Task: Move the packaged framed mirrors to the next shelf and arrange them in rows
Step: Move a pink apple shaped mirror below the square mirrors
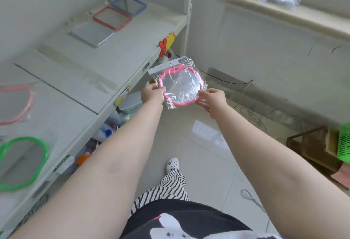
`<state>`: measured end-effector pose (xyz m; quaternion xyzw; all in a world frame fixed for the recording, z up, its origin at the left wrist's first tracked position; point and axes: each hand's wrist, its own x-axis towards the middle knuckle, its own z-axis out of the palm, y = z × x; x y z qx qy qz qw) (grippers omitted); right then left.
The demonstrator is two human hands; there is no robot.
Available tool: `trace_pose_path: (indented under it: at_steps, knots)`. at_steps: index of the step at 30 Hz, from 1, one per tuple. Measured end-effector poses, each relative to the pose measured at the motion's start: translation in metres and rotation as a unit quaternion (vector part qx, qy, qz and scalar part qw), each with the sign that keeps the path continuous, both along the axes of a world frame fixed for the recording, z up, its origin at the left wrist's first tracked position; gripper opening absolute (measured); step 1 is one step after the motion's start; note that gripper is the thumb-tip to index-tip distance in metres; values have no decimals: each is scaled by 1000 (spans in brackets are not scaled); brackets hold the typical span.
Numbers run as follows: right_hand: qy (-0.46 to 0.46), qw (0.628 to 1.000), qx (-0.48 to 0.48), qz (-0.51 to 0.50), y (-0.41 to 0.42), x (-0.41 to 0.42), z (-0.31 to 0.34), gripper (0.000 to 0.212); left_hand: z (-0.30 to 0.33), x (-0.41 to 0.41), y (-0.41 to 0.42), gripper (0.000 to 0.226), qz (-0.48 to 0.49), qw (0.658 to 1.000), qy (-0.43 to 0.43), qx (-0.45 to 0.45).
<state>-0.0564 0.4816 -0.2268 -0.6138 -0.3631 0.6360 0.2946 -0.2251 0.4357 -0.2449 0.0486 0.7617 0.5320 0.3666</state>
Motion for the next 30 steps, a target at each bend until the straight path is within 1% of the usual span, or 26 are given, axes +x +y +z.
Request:
trace_pose_path:
  at_steps: [2,4,7,9,11,13,16,18,21,23,27,30]
  knots:
    - [-25,1000,4,-6,32,-6,2,9,2,-6,34,22,-13,1000,6,-5]
    - [-37,999,7,-14,63,-11,5,7,7,-12,65,22,-27,1000,2,-16]
    - [-51,999,1,-17,104,-22,9,22,16,-22,108,23,-30,999,-5,-20]
    - [-50,999,3,-16,128,-30,10,19,19,-30,132,21,-28,999,-2,-22]
    - [-54,999,4,-4,151,-40,11,15,18,-38,152,18,-19,999,-7,-25]
    - [-65,998,6,14,177,-50,10,21,17,-46,171,15,-12,1000,3,-27]
    - [-90,995,5,48,219,-67,3,28,14,-59,203,24,9,999,15,-30]
    - [-95,993,3,71,248,-78,0,27,13,-67,224,26,27,999,17,-35]
    - [-101,988,17,117,294,-95,2,12,15,-80,259,26,69,996,17,-45]
    - [-109,983,22,146,326,-106,6,17,19,-85,282,26,99,994,10,-45]
    - [-105,978,13,182,380,-131,13,19,26,-96,314,24,150,988,-1,-44]
    - [-103,971,21,214,403,-152,14,13,24,-108,325,19,181,982,-12,-43]
